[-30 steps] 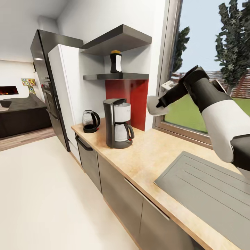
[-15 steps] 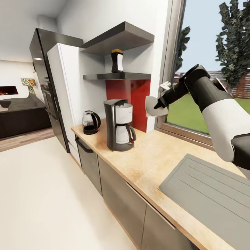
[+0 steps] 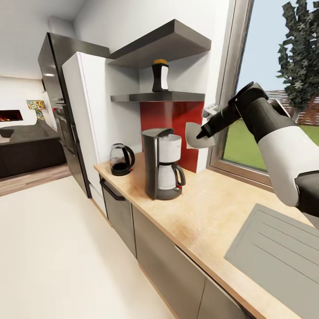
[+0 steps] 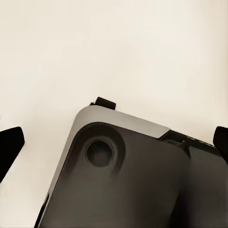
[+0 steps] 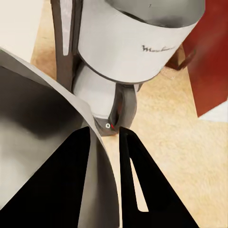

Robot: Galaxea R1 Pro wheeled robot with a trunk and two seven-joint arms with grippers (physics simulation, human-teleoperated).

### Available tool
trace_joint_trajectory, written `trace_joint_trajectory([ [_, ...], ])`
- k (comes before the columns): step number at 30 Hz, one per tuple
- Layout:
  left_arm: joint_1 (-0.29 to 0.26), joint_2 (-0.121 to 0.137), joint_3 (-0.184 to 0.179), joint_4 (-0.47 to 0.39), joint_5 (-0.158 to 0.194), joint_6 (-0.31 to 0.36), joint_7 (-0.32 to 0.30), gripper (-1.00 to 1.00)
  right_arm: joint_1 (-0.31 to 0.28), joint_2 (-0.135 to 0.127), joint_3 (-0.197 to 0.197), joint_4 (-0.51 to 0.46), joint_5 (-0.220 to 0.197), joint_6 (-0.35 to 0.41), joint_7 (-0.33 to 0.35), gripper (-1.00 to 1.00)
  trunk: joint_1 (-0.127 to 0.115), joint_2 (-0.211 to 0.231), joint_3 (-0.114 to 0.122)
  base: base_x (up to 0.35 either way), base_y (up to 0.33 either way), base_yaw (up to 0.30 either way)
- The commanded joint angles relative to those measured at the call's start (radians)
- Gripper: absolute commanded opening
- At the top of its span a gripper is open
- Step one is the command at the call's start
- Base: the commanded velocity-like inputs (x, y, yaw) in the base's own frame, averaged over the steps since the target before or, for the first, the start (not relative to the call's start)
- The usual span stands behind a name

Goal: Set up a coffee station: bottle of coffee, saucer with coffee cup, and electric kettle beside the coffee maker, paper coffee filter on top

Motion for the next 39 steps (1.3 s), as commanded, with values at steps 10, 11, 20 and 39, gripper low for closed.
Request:
trace_joint_trajectory([
  [10, 0.0, 0.0, -0.003, -0.001, 0.01, -0.001, -0.001, 1.0, -0.002, 0.0, 0.002, -0.003, 0.006, 0.009, 0.008, -1.0, 0.001, -0.001, -0.001, 0.203, 0.203, 0.0],
  [11, 0.0, -0.001, -0.003, -0.002, 0.01, -0.001, -0.001, 1.0, -0.002, 0.0, 0.001, -0.003, 0.006, 0.009, 0.008, -1.0, 0.001, -0.001, -0.001, 0.185, 0.194, 0.0],
  [20, 0.0, -0.001, -0.003, -0.001, 0.01, -0.001, -0.001, 1.0, -0.036, -0.031, -0.001, -0.004, 0.011, 0.01, 0.008, -1.0, 0.001, -0.001, -0.001, 0.055, 0.057, 0.0],
  [39, 0.0, -0.001, -0.003, -0.001, 0.01, -0.002, -0.002, 1.0, -0.072, -0.033, -0.001, 0.004, 0.08, 0.01, 0.0, -1.0, 0.001, -0.001, -0.001, 0.046, 0.0, 0.0],
])
